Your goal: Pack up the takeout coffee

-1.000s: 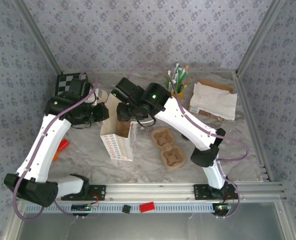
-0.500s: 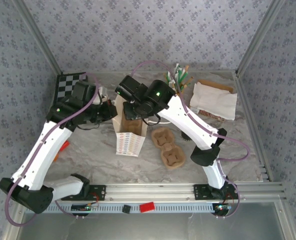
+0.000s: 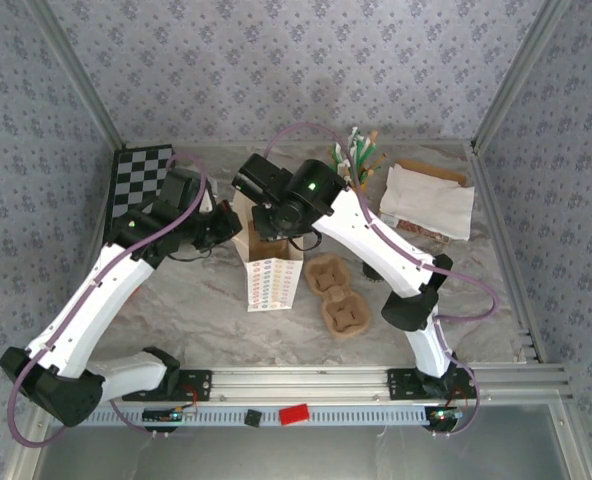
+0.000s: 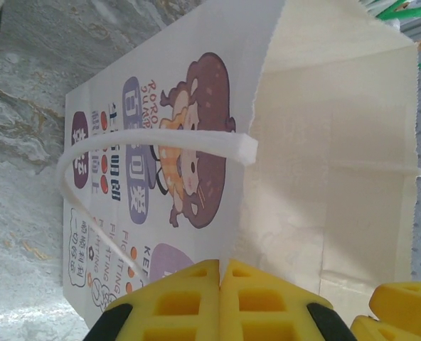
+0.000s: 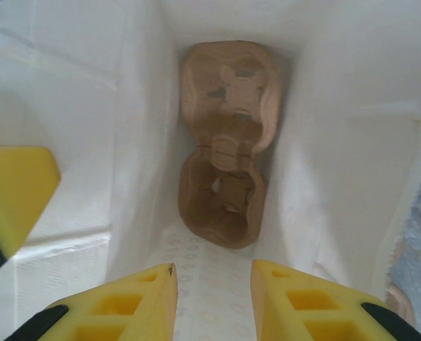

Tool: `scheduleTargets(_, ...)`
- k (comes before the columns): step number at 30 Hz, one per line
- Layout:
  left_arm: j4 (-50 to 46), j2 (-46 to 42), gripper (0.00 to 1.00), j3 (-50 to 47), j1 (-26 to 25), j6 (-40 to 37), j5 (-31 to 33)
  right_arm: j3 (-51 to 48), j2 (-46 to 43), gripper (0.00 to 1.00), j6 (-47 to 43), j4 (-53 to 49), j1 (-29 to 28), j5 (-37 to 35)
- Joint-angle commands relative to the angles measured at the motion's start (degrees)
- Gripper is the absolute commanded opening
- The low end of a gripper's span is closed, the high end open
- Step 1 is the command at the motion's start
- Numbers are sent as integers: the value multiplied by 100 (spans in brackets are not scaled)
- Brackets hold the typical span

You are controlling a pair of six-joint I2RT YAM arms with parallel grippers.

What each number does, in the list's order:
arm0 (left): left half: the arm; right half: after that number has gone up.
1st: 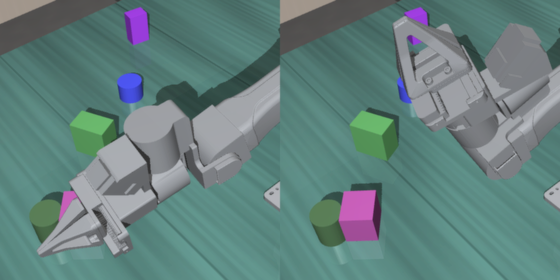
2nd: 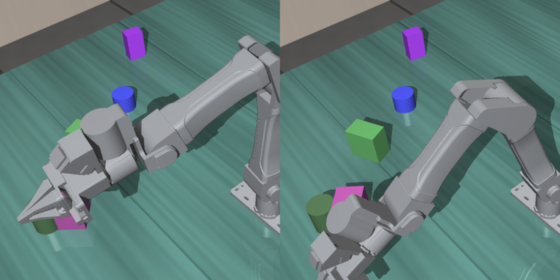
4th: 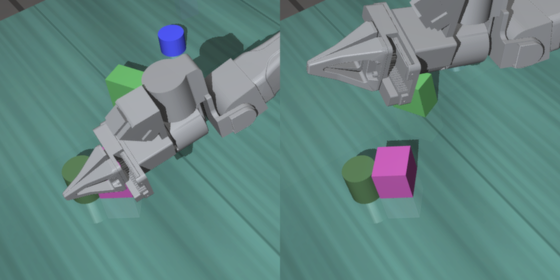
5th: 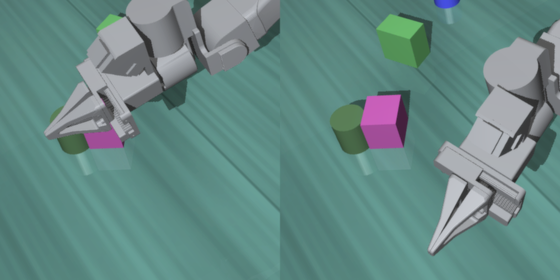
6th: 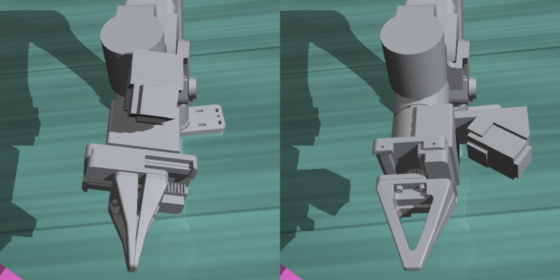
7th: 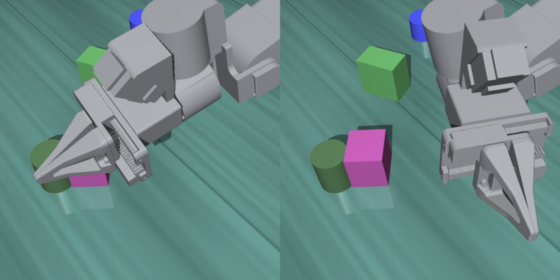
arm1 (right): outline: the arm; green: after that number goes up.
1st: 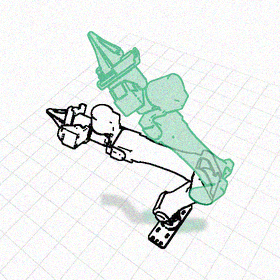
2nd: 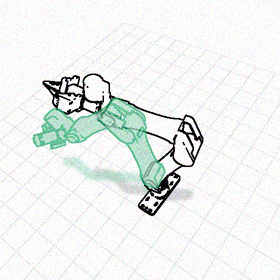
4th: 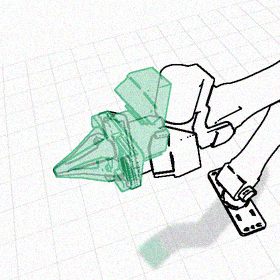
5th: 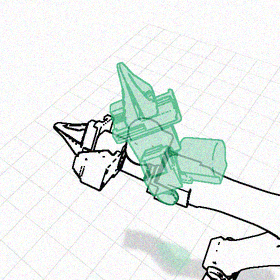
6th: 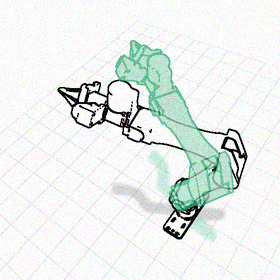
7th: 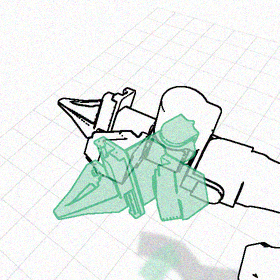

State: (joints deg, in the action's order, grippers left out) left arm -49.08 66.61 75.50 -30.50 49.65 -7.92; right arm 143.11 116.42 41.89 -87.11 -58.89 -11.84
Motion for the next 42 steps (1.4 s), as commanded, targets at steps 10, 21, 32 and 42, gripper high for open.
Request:
scheduleTargets(10,3,-214,0,-168,-22,-100,172,-143,78,31,36,137,-85,-230)
scheduleTargets(21,71,-400,0,-280,-2,-208,41,-62,306,23,496,312,-210,-688)
scheduleTargets(32,237,-456,0,-361,70,-227,-67,-45,686,12,1018,498,-226,-734)
scheduleTargets(42,348,-561,0,-515,189,-192,-135,-560,802,8,1051,667,-69,-422)
